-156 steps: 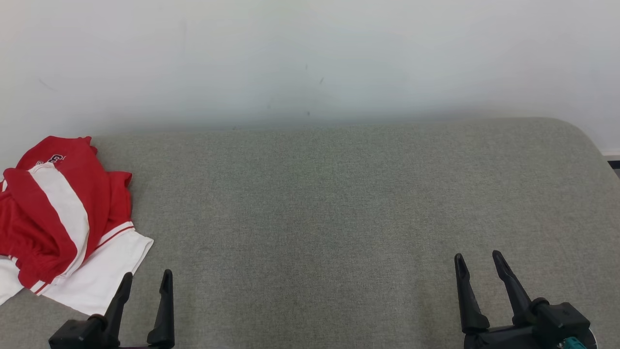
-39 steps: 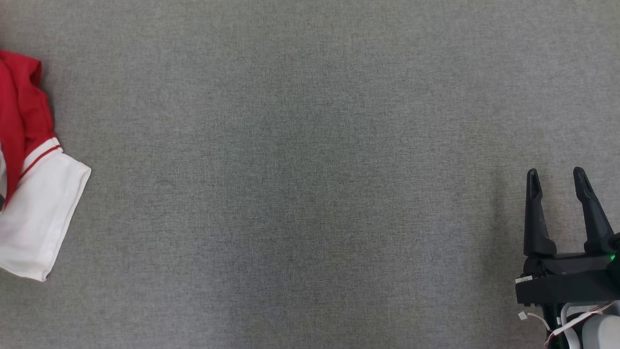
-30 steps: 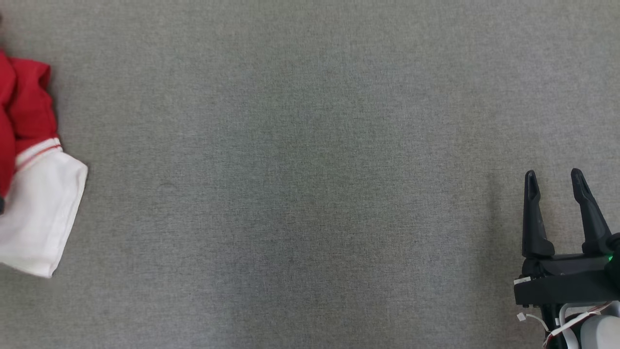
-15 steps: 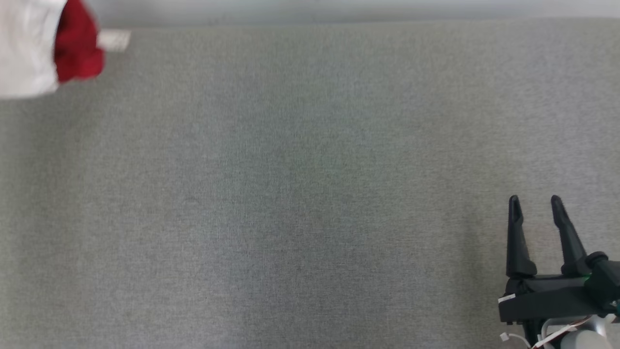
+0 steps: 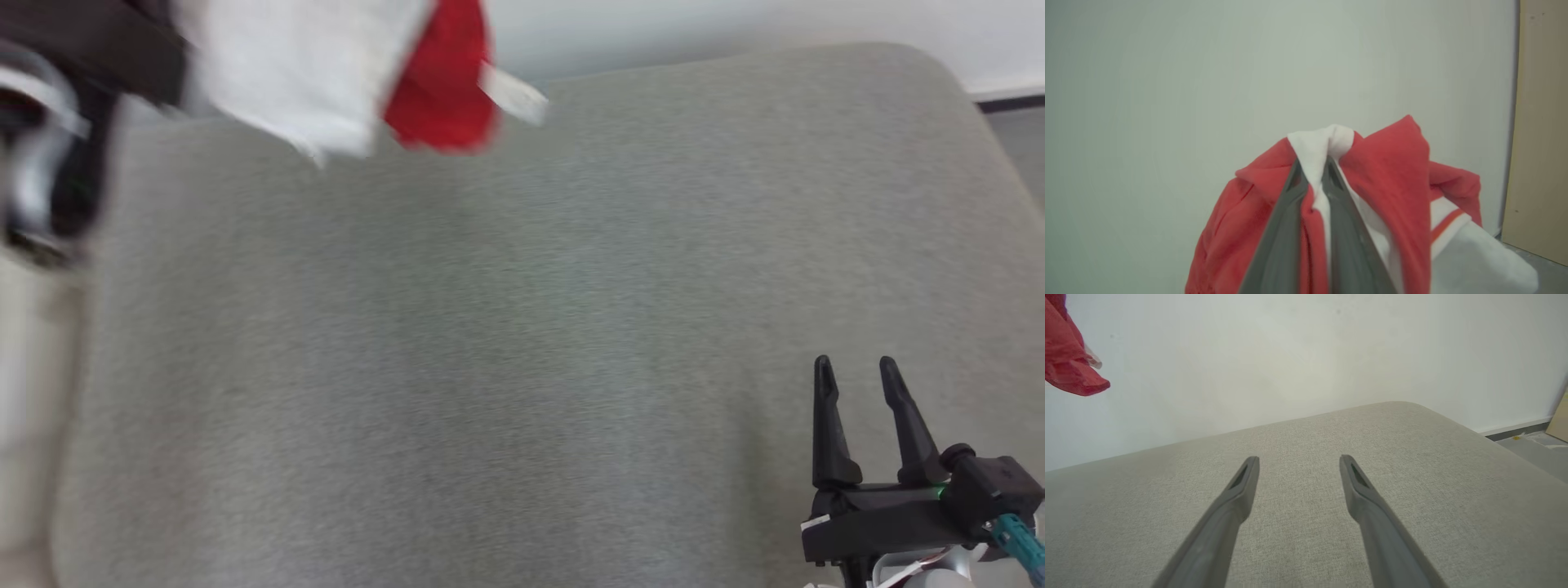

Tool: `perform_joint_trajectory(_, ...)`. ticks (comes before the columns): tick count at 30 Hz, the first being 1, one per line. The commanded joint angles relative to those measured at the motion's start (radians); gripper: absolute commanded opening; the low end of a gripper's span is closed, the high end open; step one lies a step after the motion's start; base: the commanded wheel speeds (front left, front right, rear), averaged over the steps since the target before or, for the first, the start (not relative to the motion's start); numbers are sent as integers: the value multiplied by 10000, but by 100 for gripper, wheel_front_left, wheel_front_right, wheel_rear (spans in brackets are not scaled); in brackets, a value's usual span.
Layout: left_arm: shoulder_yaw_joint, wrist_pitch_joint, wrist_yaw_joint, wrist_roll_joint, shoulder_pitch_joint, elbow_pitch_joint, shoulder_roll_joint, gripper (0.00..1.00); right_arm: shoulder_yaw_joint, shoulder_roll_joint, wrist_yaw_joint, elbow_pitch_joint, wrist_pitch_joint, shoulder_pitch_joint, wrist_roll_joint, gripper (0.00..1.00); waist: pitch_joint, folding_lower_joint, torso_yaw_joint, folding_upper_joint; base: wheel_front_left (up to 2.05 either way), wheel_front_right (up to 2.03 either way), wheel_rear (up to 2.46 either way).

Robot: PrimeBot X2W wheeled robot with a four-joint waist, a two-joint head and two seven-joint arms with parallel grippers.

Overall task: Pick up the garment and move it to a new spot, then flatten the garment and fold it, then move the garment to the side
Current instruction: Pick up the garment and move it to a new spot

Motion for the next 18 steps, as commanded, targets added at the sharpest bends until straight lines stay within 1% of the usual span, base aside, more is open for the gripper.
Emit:
perform_joint_trajectory(1, -140, 42, 146, 12, 516, -249, -141, 0, 45, 26, -21, 58, -75, 57, 84, 100, -165, 1, -838, 1, 0, 0, 0)
perform_joint_trajectory(5, -537, -120, 405, -223, 1773, -584, -773, 0, 179, 33, -21, 193, -124, 62, 216, 100, -146, 1, -1207, 1, 0, 0, 0)
perform_joint_trajectory(7, -729, -229, 489, -304, 2433, -478, -985, 0, 264, 37, -21, 219, -144, 17, 260, 100, -124, 1, -1335, 1, 0, 0, 0)
perform_joint_trajectory(9, -806, -342, 522, -335, 2739, -403, -1091, 0, 316, 37, -21, 233, -136, -15, 290, 100, -117, 1, -1392, 1, 0, 0, 0)
perform_joint_trajectory(14, -1386, -882, 598, -408, 4368, 386, -1661, 0, 454, 36, -21, 251, -152, -125, 267, 100, -69, 1, -1531, 1, 0, 0, 0)
perform_joint_trajectory(16, -1651, -1024, 483, -453, 4919, 887, -1806, 0, 565, 37, -21, 286, -154, -166, 268, 100, -43, 1, -1548, 1, 0, 0, 0)
perform_joint_trajectory(17, -1779, -1124, 421, -455, 5116, 1112, -1901, 26, 611, 37, -21, 303, -151, -181, 266, 100, -39, 1, -1539, 1, 0, 0, 0)
perform_joint_trajectory(18, -1921, -1217, 380, -343, 5252, 1368, -1925, 41, 656, 36, -21, 321, -153, -183, 260, 100, -55, 1, -1517, 1, 0, 0, 0)
